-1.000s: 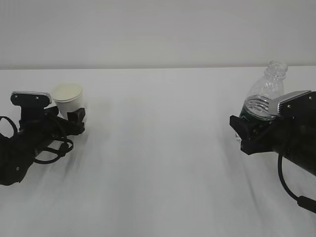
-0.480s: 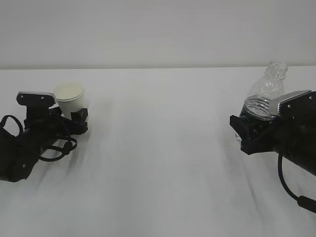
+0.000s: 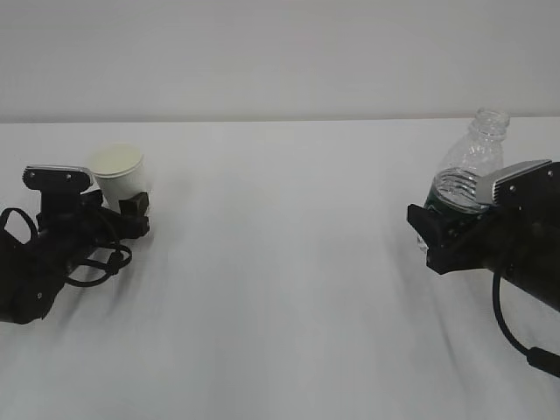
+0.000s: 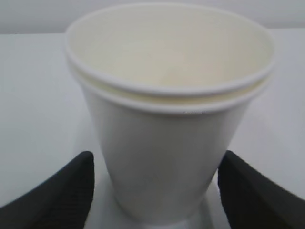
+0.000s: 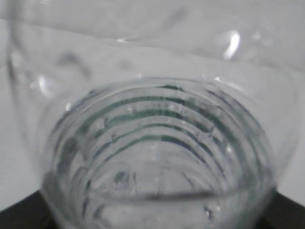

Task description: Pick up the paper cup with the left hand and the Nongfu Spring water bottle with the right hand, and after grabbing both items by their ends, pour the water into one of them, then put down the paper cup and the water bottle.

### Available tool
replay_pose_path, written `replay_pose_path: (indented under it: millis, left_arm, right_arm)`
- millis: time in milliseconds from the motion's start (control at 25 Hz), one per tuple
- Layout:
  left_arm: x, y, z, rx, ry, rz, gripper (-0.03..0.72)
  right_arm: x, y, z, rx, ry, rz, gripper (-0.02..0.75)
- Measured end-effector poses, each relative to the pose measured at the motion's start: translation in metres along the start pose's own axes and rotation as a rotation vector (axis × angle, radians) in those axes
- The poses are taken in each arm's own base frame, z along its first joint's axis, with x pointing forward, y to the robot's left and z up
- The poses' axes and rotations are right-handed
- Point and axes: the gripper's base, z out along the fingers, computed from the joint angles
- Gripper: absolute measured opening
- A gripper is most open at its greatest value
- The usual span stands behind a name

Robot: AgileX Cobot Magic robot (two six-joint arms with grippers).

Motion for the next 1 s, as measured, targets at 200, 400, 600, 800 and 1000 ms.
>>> replay_pose_path:
  millis: [200,400,600,800,1000]
  left_arm:
    - [-0.010,-0.004,0.011,0.030,-0.040,0.013,0.587]
    - [-0.014,-0.004,0.022,0.029,-0.036,0.013,0.587]
    - [-0.005,-0.004,0.028,0.027,-0.011,0.014,0.587]
    - [-0.012,-0.004,0.037,0.030,-0.040,0.013,0.587]
    - [-0.012,-0.005,0.039,0.033,-0.023,0.016,0.587]
  right_arm:
    - [0.000,0.000,0.000,0.000,0.000,0.000,0.493]
    - [0.000,0.000,0.000,0.000,0.000,0.000,0.493]
    - [0.000,0.000,0.000,0.000,0.000,0.000,0.493]
    - [0.000,0.000,0.000,0.000,0.000,0.000,0.493]
    - [0.000,0.000,0.000,0.000,0.000,0.000,0.493]
